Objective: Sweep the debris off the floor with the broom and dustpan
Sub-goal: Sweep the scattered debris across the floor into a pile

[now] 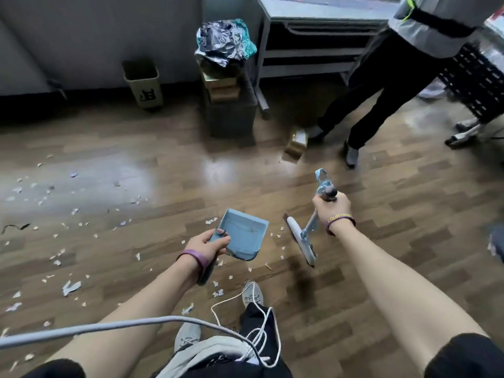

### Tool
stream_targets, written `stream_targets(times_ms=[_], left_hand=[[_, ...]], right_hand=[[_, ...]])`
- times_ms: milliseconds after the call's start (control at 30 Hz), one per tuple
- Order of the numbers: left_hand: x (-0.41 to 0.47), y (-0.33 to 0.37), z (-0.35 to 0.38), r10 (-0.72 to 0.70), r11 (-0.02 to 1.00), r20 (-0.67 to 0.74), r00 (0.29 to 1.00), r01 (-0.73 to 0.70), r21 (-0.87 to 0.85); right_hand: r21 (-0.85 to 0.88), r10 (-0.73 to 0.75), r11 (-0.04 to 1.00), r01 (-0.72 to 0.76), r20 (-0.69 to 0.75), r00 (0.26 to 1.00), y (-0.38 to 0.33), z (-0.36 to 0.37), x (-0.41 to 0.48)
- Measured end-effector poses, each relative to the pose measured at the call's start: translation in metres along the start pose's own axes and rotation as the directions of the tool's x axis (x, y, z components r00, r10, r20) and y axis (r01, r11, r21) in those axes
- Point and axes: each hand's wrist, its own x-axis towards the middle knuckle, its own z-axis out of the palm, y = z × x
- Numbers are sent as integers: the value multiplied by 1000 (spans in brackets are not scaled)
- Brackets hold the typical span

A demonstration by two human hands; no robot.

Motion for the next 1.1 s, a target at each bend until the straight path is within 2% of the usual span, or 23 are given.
stream_targets(times_ms=[167,267,367,467,533,633,767,867,1033,1100], left_hand=[[40,16,45,-29,998,-109,994,23,-56],[53,19,54,-59,994,-174,983,42,-100],[65,17,47,-102,988,-237,966,71,-135],[68,10,31,-135,979,-300,944,80,-187],[65,1,17,-155,971,-340,928,80,-224],[54,-18,-6,-197,955,-376,905,91,-281],[32,-45,-46,-238,931,-419,876,82,-356],[12,-70,-84,-253,917,-441,861,69,-393],[-30,-122,-169,-256,900,-450,856,41,-435],[-51,-144,-209,-252,896,-452,855,31,-442]], right_hand=[[-220,-69,972,87,87,994,-12,19,93],[-331,-80,932,149,212,974,-12,41,126],[-441,-86,863,245,351,933,-11,70,143],[-517,-120,749,415,510,852,-19,101,140],[-534,-115,663,525,620,776,-28,122,127],[-506,-51,617,602,738,673,-34,153,101],[-477,-35,567,672,801,598,-38,188,55],[-471,-9,557,684,820,572,-42,213,9],[-480,-65,551,683,791,608,-47,267,-105],[-451,-92,568,689,797,597,-47,296,-162]])
